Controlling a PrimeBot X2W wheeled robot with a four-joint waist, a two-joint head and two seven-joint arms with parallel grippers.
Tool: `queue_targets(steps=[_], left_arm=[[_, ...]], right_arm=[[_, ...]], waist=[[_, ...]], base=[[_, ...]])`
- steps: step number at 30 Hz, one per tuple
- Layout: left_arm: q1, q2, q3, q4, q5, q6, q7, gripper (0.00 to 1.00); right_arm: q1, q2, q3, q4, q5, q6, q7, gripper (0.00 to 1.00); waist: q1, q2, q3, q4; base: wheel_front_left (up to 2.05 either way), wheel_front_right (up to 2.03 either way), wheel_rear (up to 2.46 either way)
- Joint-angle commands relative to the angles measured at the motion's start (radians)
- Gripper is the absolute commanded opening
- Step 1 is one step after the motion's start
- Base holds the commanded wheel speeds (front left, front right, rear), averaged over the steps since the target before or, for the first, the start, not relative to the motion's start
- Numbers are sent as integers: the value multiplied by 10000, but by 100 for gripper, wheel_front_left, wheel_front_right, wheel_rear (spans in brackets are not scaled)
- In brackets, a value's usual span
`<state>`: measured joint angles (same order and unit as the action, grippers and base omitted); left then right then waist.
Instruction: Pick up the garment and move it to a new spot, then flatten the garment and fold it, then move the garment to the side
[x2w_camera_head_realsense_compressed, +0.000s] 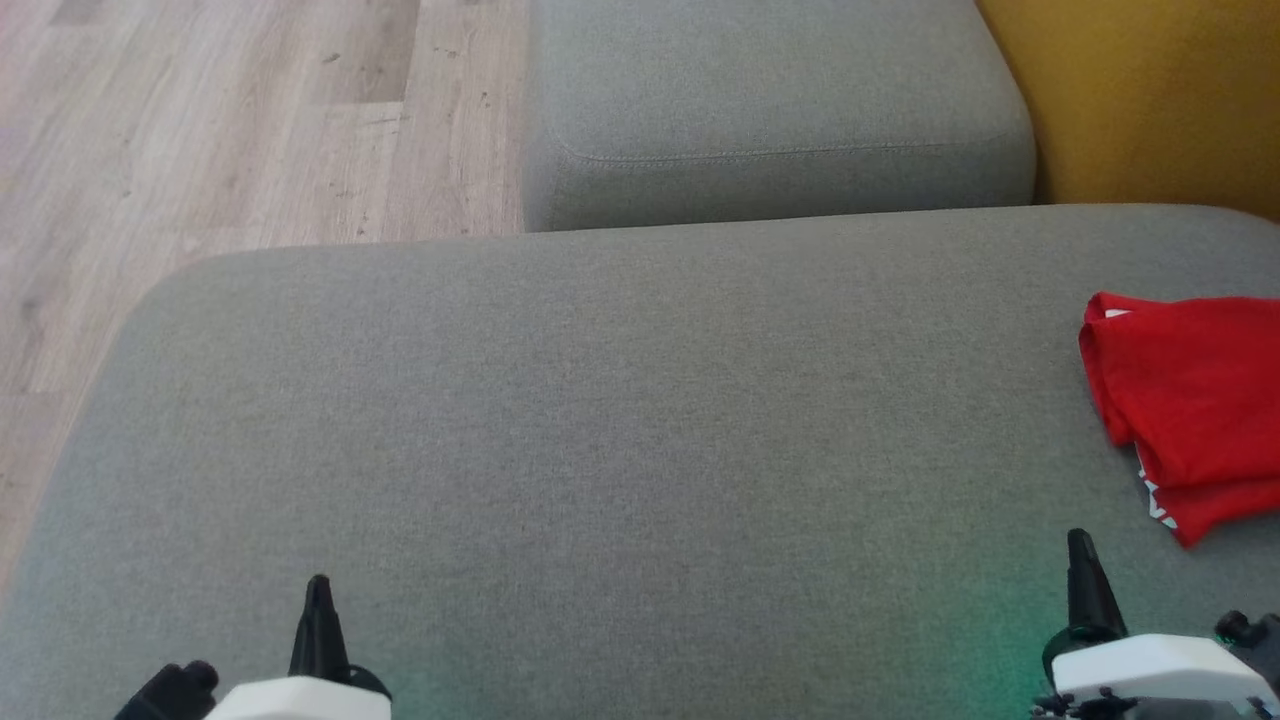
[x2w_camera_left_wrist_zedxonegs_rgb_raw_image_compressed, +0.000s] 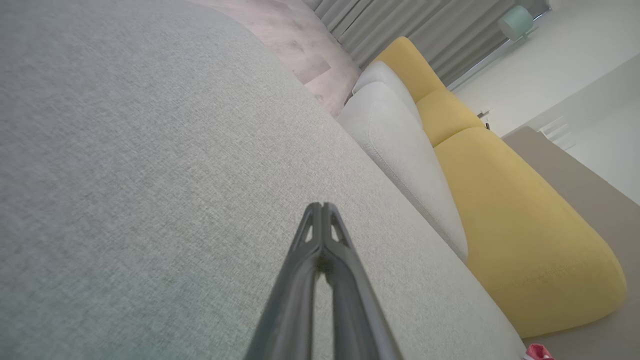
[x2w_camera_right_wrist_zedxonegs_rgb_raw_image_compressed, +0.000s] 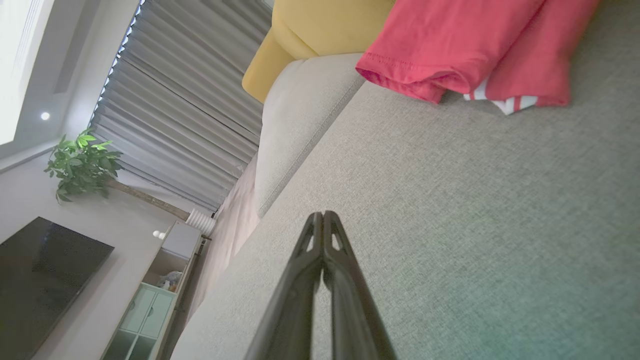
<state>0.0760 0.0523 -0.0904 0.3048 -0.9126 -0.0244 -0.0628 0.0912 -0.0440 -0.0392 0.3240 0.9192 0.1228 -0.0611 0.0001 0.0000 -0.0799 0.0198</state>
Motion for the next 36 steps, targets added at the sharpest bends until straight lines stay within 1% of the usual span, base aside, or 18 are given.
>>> queue_targets(steps=[1,36], left_arm=[[-607,0,363,-359,-350,-86,70,0],[-1340,-12,1360,-497,-4271,-665,1074,0]], right_arm=[[-622,-36,33,-376,376,46,97,0],[-1435,-52,-430,-623,4243,66,1075,0]], waist=[[-1,0,28,-7],[-1,0,504,-120]], base=[[0,0,0],[0,0,0]])
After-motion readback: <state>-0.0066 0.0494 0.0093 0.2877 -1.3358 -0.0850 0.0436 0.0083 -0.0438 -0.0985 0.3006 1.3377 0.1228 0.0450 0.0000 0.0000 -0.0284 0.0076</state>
